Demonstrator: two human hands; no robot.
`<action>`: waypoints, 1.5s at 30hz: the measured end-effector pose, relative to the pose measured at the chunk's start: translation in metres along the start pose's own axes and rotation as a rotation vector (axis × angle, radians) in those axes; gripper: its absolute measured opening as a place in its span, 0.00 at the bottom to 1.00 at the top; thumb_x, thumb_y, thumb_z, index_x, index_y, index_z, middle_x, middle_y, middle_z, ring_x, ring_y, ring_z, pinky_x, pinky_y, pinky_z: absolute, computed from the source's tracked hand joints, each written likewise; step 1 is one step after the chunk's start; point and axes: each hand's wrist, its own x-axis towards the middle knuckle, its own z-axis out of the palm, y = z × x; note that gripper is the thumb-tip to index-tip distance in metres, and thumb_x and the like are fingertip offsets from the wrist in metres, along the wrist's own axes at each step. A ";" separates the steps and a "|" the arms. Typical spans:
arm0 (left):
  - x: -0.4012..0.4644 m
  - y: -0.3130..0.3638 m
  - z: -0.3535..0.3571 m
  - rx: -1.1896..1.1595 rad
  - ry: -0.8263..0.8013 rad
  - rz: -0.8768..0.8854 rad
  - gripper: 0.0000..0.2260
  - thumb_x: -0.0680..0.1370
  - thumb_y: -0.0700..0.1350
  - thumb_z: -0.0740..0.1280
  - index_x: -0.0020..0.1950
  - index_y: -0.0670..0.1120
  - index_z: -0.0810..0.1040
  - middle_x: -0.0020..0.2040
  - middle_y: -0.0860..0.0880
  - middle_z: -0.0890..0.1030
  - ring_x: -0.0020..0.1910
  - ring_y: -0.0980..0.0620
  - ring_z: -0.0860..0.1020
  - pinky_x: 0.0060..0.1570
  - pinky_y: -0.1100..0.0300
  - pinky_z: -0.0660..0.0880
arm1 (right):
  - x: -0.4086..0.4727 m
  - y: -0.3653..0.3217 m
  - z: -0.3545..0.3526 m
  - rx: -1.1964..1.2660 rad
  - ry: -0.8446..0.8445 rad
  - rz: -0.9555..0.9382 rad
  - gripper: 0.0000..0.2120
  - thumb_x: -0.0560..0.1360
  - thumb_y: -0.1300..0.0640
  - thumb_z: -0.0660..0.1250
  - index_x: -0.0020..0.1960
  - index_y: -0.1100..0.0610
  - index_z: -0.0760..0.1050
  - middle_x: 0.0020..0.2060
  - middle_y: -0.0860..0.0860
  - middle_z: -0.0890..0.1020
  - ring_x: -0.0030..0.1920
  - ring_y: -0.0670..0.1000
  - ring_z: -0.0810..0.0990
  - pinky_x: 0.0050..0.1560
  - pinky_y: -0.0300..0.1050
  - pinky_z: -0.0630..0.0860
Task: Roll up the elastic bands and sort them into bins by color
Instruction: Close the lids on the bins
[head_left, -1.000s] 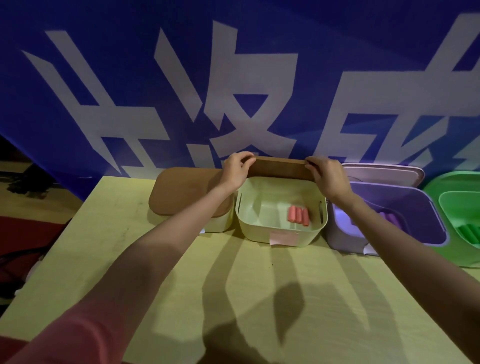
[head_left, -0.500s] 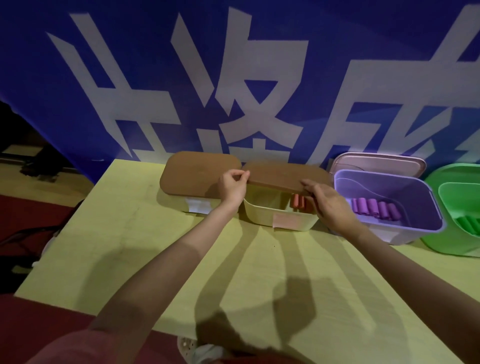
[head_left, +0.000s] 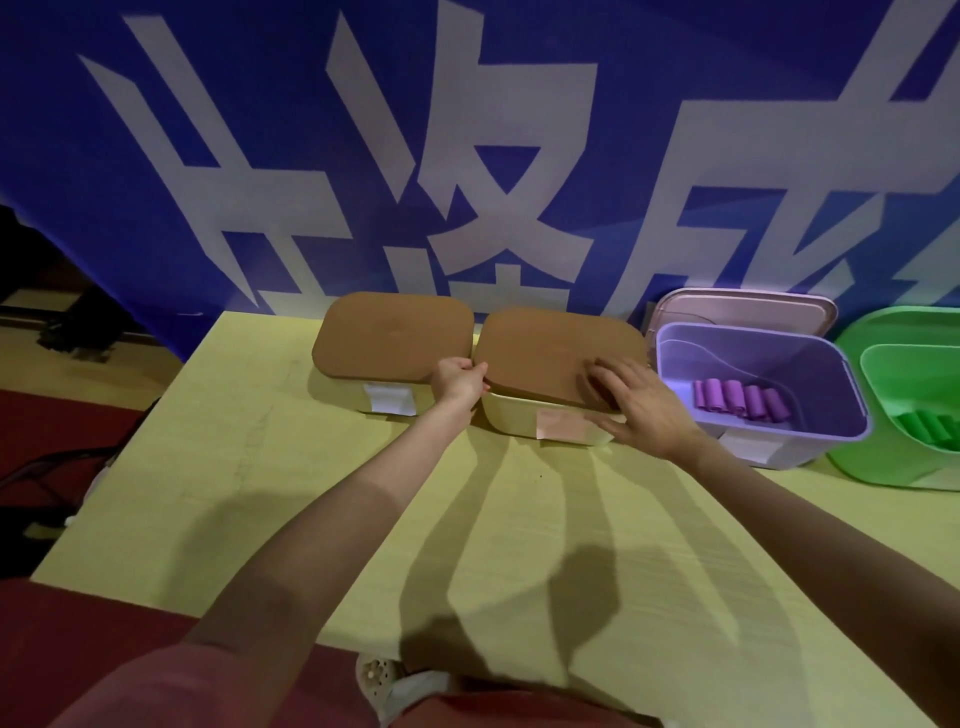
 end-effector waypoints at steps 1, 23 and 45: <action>0.000 -0.001 -0.001 0.002 0.000 0.001 0.03 0.77 0.37 0.68 0.47 0.43 0.74 0.33 0.48 0.76 0.32 0.50 0.77 0.51 0.53 0.79 | 0.004 0.002 0.001 -0.007 -0.050 0.014 0.34 0.76 0.36 0.59 0.76 0.54 0.60 0.75 0.57 0.60 0.74 0.60 0.59 0.73 0.56 0.57; 0.000 -0.013 0.005 -0.164 0.096 -0.157 0.09 0.74 0.35 0.72 0.36 0.40 0.74 0.40 0.45 0.77 0.38 0.45 0.79 0.48 0.55 0.80 | 0.017 0.012 0.022 -0.159 -0.203 0.012 0.34 0.70 0.29 0.29 0.73 0.37 0.30 0.77 0.58 0.39 0.76 0.65 0.38 0.72 0.62 0.38; 0.006 -0.016 0.013 -0.186 -0.055 -0.196 0.18 0.81 0.35 0.60 0.70 0.39 0.62 0.61 0.40 0.73 0.48 0.48 0.74 0.54 0.57 0.75 | 0.018 0.011 0.023 -0.201 -0.232 -0.016 0.32 0.71 0.30 0.30 0.73 0.34 0.29 0.77 0.58 0.38 0.75 0.68 0.37 0.70 0.73 0.43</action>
